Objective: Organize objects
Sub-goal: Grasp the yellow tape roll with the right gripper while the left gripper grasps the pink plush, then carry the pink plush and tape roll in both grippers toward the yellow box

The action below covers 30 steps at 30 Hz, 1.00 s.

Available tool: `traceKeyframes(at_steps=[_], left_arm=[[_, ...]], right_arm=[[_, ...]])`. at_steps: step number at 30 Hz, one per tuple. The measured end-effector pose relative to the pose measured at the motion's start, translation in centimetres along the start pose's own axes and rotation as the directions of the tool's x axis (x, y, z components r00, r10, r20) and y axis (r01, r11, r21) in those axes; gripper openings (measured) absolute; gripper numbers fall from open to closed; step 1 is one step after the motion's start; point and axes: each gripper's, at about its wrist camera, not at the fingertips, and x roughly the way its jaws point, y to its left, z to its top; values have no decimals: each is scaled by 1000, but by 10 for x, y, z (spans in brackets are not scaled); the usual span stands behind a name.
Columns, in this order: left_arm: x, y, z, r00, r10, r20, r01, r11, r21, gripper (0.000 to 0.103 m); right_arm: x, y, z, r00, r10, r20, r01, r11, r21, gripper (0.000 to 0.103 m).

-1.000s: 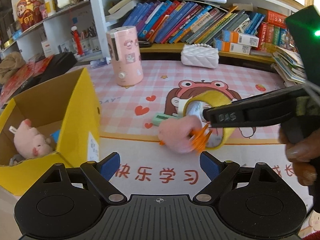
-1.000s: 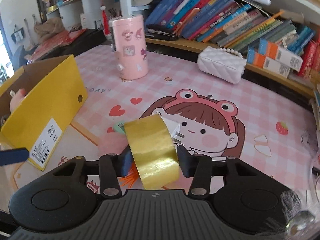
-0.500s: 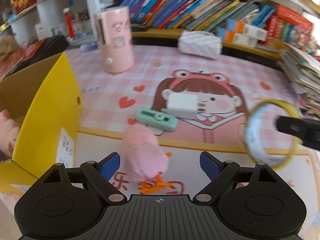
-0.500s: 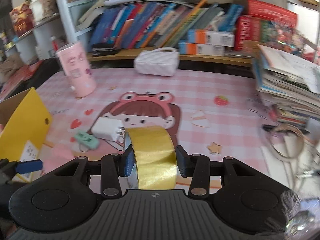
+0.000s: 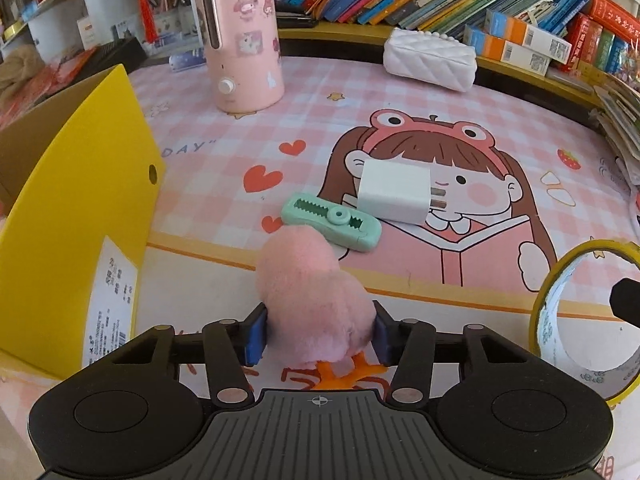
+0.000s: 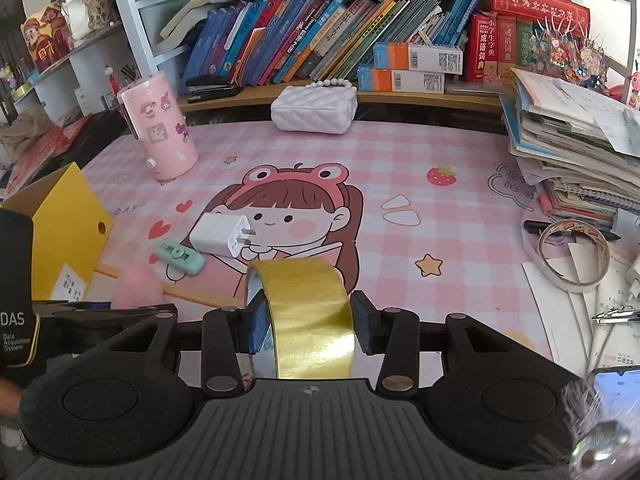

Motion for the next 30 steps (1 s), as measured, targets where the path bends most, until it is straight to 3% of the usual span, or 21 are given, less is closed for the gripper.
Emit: traceKeyframes(at_steps=[4, 12, 30], left_arm=[[-5, 7, 1, 1000, -19, 0, 19, 999, -42, 47], [-42, 19, -1, 993, -80, 82, 85, 995, -60, 47], [-116, 59, -46, 962, -137, 237, 136, 990, 21, 48]], right_arm=[[0, -1, -1, 1000, -17, -7, 17, 1000, 8, 40], [3, 11, -5, 1000, -15, -23, 15, 1000, -7, 40], [-30, 83, -32, 1000, 4, 8, -3, 995, -97, 40]])
